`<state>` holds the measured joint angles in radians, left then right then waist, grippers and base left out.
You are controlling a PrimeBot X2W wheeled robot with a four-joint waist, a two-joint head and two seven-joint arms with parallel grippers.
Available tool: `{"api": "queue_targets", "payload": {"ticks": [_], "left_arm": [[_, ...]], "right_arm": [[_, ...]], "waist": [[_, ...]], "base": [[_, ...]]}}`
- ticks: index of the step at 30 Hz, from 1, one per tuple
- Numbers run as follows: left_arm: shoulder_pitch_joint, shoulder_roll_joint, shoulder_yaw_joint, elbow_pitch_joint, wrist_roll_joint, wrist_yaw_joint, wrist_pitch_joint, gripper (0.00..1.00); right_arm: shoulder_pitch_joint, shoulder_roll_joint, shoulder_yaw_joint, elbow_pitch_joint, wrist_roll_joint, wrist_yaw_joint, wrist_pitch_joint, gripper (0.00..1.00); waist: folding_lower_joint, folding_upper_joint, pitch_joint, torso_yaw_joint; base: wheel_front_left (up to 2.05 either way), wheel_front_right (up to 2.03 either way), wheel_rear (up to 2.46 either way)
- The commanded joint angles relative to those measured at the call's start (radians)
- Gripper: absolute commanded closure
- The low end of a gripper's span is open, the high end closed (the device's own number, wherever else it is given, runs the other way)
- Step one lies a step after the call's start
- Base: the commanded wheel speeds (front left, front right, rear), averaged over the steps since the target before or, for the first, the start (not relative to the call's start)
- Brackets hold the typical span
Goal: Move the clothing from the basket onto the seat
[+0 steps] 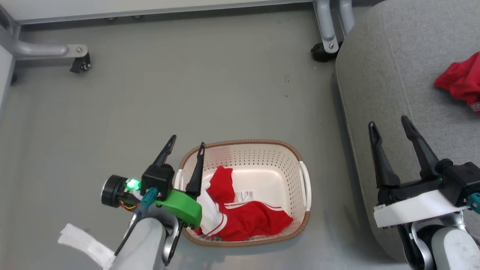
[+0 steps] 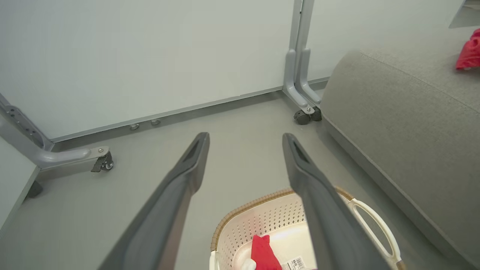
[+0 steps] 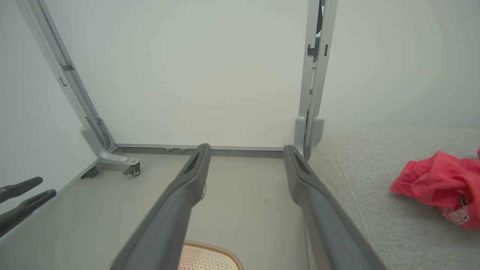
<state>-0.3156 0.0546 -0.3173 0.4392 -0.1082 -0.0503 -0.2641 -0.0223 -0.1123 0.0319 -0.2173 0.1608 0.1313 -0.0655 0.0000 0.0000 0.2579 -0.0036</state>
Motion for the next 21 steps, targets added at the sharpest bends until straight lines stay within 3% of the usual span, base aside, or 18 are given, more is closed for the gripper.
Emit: {"api": "queue_targets", "payload": {"ticks": [1,12,21], "left_arm": [[-0.045,0.001,-0.019,0.03,0.01,-0.006,0.0,0.0],[-0.271,-0.001,-0.257,0.366,0.053,-0.048,0.014,0.0],[-0.42,0.005,-0.374,0.6,0.106,-0.073,0.09,0.0]], "right_arm": [[-0.027,-0.006,0.002,-0.01,0.005,-0.001,-0.009,0.0],[-0.137,0.003,0.042,0.014,0.023,-0.001,-0.064,0.0],[-0.208,0.018,0.081,0.078,0.046,-0.001,-0.127,0.0]], "waist": [[0.0,0.0,0.109,-0.019],[0.0,0.0,0.321,-0.077],[0.0,0.0,0.448,-0.131]], "base": [[0.0,0.0,0.0],[0.0,0.0,0.0],[0.0,0.0,0.0]]}}
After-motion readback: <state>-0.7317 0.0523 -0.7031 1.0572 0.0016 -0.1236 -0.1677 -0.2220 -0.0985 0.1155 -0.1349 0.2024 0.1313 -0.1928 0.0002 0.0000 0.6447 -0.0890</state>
